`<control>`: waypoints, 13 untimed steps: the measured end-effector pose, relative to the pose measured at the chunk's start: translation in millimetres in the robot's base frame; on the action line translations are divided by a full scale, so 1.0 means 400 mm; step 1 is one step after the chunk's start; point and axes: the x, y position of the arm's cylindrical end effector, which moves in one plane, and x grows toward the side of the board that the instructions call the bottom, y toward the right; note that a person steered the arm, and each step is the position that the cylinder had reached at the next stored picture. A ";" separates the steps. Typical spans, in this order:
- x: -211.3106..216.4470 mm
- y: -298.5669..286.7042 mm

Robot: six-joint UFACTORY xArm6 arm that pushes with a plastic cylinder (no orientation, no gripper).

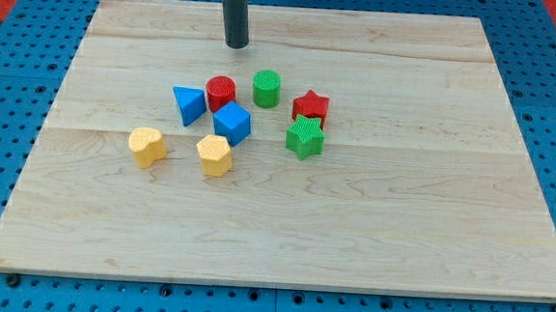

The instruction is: Push the red star left a bit

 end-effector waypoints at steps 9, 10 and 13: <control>0.276 0.441; 0.276 0.425; 0.297 0.296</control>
